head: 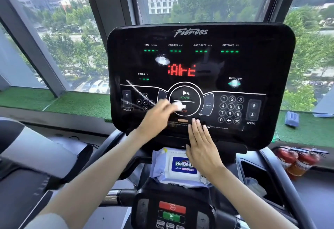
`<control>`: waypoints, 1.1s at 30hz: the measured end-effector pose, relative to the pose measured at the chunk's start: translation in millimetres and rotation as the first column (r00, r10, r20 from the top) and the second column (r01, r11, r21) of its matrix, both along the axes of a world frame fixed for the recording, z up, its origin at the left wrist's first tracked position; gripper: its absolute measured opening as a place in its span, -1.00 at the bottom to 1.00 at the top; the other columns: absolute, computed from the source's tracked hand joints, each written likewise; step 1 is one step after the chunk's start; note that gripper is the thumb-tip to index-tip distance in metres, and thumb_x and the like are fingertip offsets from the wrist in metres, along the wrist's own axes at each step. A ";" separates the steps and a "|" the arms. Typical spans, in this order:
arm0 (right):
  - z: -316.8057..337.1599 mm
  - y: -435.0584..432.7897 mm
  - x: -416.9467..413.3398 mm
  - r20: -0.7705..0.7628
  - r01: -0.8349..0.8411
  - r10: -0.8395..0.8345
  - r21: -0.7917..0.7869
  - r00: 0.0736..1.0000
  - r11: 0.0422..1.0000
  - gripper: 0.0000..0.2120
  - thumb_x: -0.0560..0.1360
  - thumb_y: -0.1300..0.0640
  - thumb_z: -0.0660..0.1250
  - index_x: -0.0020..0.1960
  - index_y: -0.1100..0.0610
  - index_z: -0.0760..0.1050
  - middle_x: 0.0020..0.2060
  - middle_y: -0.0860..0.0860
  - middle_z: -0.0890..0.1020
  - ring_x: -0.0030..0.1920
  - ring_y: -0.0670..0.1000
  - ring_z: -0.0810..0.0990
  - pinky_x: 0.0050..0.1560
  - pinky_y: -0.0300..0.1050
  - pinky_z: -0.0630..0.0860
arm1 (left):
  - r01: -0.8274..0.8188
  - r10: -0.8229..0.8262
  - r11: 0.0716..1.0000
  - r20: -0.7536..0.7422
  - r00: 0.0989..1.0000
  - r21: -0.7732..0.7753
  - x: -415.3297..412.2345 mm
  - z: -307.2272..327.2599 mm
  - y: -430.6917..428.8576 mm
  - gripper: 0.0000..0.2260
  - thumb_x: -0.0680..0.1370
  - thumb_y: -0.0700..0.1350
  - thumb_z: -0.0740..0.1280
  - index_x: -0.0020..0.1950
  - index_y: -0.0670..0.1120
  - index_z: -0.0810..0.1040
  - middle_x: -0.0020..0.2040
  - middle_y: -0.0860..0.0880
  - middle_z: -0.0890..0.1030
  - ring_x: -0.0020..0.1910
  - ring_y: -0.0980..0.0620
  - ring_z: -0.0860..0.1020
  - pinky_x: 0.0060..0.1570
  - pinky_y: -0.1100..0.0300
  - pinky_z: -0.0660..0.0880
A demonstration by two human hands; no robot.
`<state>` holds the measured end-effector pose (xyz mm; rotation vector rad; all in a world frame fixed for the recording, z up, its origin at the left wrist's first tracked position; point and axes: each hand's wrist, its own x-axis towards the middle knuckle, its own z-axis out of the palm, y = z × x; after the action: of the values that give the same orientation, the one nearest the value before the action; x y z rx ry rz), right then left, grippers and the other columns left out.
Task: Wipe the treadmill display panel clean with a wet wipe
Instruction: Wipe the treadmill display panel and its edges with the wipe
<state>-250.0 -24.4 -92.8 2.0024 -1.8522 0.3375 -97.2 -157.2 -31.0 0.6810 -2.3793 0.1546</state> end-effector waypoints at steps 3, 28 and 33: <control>-2.1 -3.4 -0.2 -0.004 0.009 -0.009 0.008 1.000 1.000 -0.42 0.57 0.03 -0.07 0.43 0.41 0.14 0.44 0.34 0.16 0.47 0.25 0.11 0.42 0.17 0.06 | -0.165 0.244 0.963 -0.433 0.868 0.211 -3.1 5.7 -5.2 -0.82 0.53 -0.36 0.26 0.07 -0.16 0.52 -0.14 -0.05 0.44 -0.18 0.03 0.43 -0.16 0.09 0.46; -11.0 -7.0 2.1 -0.010 0.015 -0.015 0.021 1.000 1.000 -0.40 0.56 0.02 -0.10 0.43 0.44 0.08 0.45 0.37 0.08 0.48 0.29 0.04 0.44 0.21 -0.01 | 0.146 -0.149 0.988 -0.063 0.987 -0.049 -44.3 7.6 1.6 -0.67 0.43 -0.30 0.24 0.14 -0.08 0.57 -0.14 -0.07 0.46 -0.16 0.07 0.41 -0.30 0.11 0.56; -10.6 -7.4 3.9 0.003 0.029 -0.029 0.033 1.000 0.999 -0.39 0.56 0.01 -0.10 0.43 0.44 0.07 0.45 0.36 0.07 0.48 0.29 0.06 0.43 0.22 0.01 | -0.017 0.029 0.999 -0.328 0.944 0.038 -38.5 31.7 -20.6 -0.67 0.43 -0.34 0.26 0.12 -0.11 0.62 -0.15 -0.07 0.46 -0.19 0.06 0.43 -0.26 0.11 0.53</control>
<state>-246.1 -31.8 -103.4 1.9962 -1.8984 0.3035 -135.6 -177.8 0.7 0.6923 -2.0577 0.0067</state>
